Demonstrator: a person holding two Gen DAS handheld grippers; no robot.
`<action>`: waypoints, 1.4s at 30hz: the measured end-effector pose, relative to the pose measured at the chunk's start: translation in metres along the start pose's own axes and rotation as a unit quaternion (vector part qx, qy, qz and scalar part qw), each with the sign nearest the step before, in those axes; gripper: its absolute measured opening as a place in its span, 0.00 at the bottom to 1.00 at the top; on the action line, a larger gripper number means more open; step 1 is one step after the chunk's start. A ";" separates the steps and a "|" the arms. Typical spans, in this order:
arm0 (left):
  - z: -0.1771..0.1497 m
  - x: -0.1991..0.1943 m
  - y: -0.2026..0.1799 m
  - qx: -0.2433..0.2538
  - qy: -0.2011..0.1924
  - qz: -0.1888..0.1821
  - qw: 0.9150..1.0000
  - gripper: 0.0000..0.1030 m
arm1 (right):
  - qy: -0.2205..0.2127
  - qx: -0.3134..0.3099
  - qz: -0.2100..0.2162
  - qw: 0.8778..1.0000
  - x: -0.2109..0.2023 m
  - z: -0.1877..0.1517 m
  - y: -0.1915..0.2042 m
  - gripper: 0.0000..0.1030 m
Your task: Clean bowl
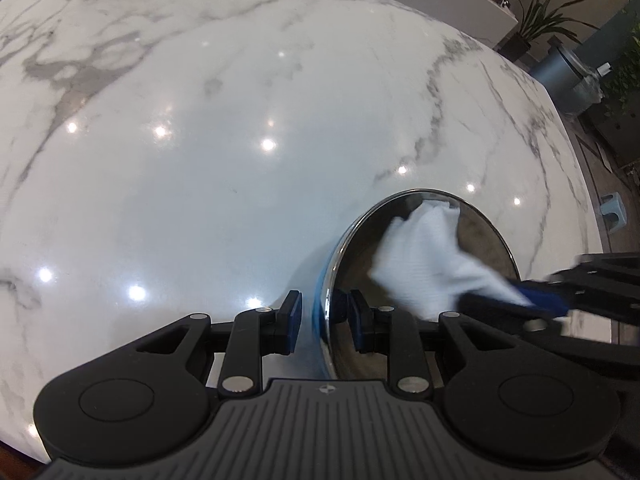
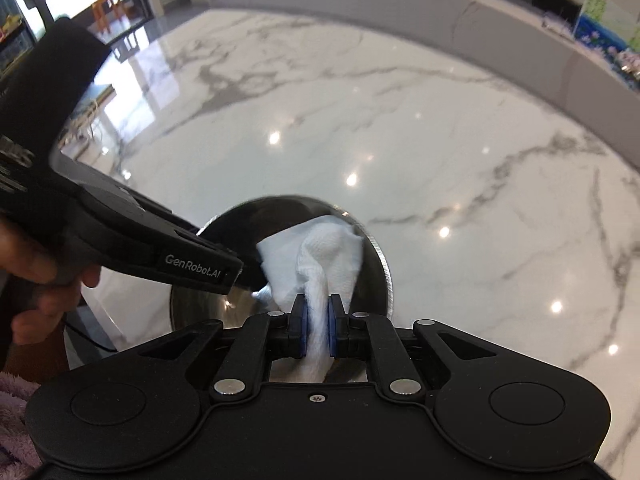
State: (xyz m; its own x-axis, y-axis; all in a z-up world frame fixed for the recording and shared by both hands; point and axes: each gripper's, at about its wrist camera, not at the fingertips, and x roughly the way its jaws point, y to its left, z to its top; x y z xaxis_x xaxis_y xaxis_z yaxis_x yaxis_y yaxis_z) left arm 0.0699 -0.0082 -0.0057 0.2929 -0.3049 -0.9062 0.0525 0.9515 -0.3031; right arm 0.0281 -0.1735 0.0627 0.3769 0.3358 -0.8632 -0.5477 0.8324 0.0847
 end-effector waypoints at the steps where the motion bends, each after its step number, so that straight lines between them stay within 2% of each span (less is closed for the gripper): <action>1: -0.001 -0.001 0.000 -0.001 -0.003 0.002 1.000 0.27 | -0.011 0.006 -0.006 1.000 -0.007 -0.001 -0.001 0.08; 3: -0.001 -0.004 -0.001 -0.001 -0.010 0.005 1.000 0.37 | -0.037 0.022 -0.020 0.999 -0.023 -0.004 -0.007 0.08; 7: -0.003 -0.011 -0.006 0.010 -0.032 0.031 0.999 0.38 | -0.084 0.058 -0.068 0.992 -0.050 -0.013 -0.021 0.08; 9: -0.004 -0.014 -0.008 0.015 -0.042 0.033 0.998 0.38 | -0.097 0.068 -0.099 0.988 -0.056 -0.018 -0.029 0.08; 12: -0.006 -0.016 -0.012 0.020 -0.049 0.033 0.998 0.38 | -0.100 0.090 -0.116 0.984 -0.052 -0.030 -0.041 0.08; 16: -0.010 -0.014 -0.015 0.030 -0.060 0.033 0.997 0.38 | -0.087 0.123 -0.126 0.981 -0.034 -0.048 -0.051 0.08; 20: -0.017 -0.017 -0.017 0.056 -0.090 0.032 0.994 0.38 | -0.082 0.145 -0.131 0.977 -0.016 -0.062 -0.053 0.08; 27: -0.021 -0.008 -0.013 0.020 -0.060 0.018 0.998 0.41 | -0.094 0.174 -0.115 0.973 0.005 -0.075 -0.058 0.08; 33: -0.027 -0.002 -0.015 0.026 -0.059 0.032 0.997 0.41 | -0.092 0.180 -0.113 0.973 0.014 -0.080 -0.061 0.12; 35: -0.028 -0.001 -0.015 0.023 -0.058 0.031 0.998 0.41 | -0.096 0.179 -0.115 0.972 0.013 -0.082 -0.061 0.21; 37: -0.030 0.000 -0.015 0.021 -0.057 0.031 0.998 0.41 | -0.107 0.170 -0.117 0.972 0.009 -0.084 -0.058 0.52; 42: -0.031 -0.001 -0.013 0.016 -0.060 0.030 0.998 0.41 | -0.131 0.153 -0.132 0.971 -0.004 -0.093 -0.048 0.54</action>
State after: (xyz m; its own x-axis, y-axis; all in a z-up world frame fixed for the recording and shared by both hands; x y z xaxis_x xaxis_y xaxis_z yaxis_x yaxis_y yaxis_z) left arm 0.0391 -0.0220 -0.0101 0.4082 -0.2424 -0.8801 0.0616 0.9692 -0.2384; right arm -0.0164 -0.2561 0.0159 0.6727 0.1602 -0.7224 -0.1744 0.9831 0.0557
